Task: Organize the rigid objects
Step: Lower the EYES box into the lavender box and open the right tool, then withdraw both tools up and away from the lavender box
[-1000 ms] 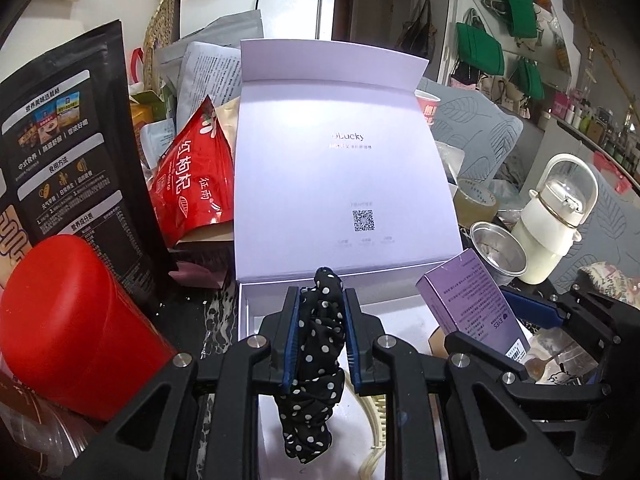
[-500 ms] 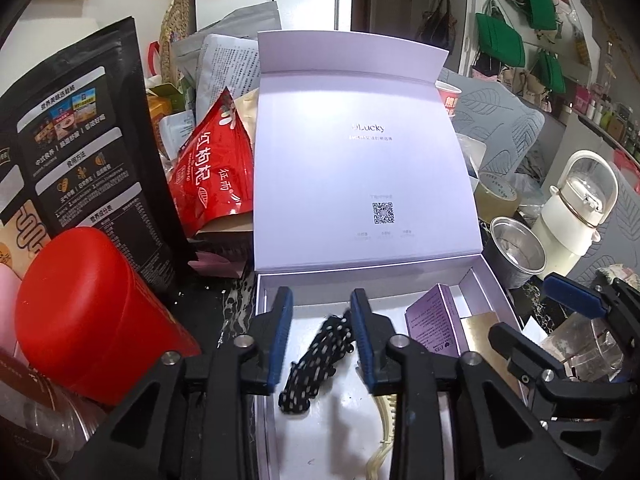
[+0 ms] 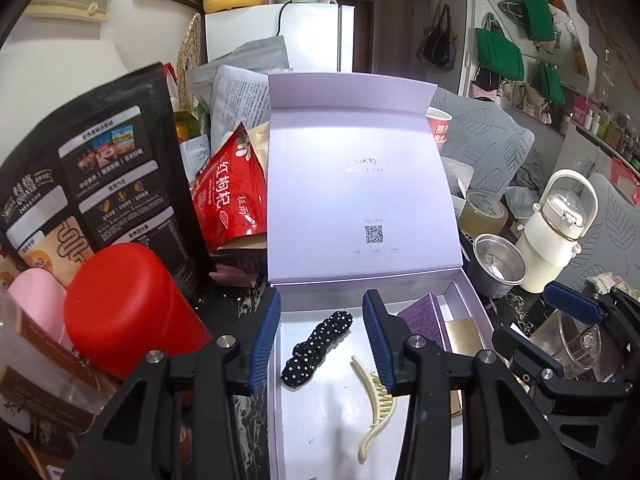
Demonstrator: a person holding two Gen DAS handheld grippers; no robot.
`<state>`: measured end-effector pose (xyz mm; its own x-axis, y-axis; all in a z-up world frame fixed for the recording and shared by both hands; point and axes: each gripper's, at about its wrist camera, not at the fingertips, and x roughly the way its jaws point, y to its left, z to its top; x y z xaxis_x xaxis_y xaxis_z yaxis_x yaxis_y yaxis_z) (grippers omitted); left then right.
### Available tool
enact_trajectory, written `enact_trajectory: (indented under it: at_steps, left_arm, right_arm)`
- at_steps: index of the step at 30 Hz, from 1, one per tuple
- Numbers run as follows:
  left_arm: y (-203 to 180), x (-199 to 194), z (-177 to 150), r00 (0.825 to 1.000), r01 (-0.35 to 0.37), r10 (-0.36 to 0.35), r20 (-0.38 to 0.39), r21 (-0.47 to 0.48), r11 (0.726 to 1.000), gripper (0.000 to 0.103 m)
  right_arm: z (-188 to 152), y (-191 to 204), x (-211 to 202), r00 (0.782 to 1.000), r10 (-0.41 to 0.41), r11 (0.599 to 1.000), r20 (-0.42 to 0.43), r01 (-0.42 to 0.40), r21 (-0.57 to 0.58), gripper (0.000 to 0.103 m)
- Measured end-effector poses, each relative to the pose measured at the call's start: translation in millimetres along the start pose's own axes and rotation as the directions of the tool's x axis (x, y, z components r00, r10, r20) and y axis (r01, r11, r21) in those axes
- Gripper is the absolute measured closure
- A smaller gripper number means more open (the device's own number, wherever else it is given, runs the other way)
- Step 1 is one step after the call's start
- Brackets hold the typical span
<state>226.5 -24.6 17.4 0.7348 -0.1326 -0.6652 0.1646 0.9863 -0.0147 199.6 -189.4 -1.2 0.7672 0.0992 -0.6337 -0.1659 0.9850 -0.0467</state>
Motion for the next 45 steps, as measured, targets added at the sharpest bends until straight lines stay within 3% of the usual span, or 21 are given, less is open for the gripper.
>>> enact_trajectory:
  at_steps: [3, 5, 6, 10, 20, 23, 26, 29, 45]
  left_arm:
    - [1, -12, 1, 1.0, -0.009, 0.009, 0.018, -0.003, 1.0, 0.052]
    - [2, -23, 2, 0.999, -0.008, 0.009, 0.042, -0.009, 1.0, 0.024]
    - [3, -28, 1, 0.999, -0.007, 0.008, 0.054, -0.012, 1.0, 0.022]
    - [4, -48, 2, 0.997, -0.026, 0.027, 0.076, -0.008, 1.0, 0.022]
    - [0, -92, -8, 0.993, -0.071, 0.068, 0.1, 0.022, 0.997, 0.022]
    - [-2, -107, -13, 0.991, -0.075, 0.071, 0.117, 0.031, 0.997, 0.017]
    - [-3, -119, -18, 0.987, -0.084, 0.079, 0.138, 0.033, 0.996, 0.002]
    - [-3, -132, -25, 0.984, -0.087, 0.082, 0.159, 0.024, 0.996, 0.002]
    - [-8, -157, -76, 0.993, -0.004, 0.001, 0.118, 0.019, 1.0, 0.002]
  right_arm:
    - [2, 0, -10, 1.0, 0.006, 1.0, 0.013, -0.006, 0.008, 0.038]
    - [2, 1, -19, 1.0, 0.004, 1.0, 0.026, -0.004, 0.007, 0.037]
    - [2, 1, -23, 0.999, 0.002, 1.0, 0.033, -0.002, 0.006, 0.037]
    - [2, 2, -43, 0.998, 0.007, 1.0, 0.066, -0.007, 0.006, 0.029]
    - [-5, 6, -80, 0.995, 0.011, 1.0, 0.103, -0.011, -0.001, 0.021]
    - [-9, 6, -90, 0.994, 0.012, 1.0, 0.111, -0.012, 0.003, 0.012]
    - [-14, 7, -100, 0.993, 0.011, 1.0, 0.119, -0.011, 0.006, 0.012]
    - [-20, 8, -109, 0.993, 0.004, 1.0, 0.121, -0.004, 0.005, 0.01]
    - [-64, 13, -136, 0.994, 0.004, 1.0, 0.109, -0.007, 0.028, 0.009]
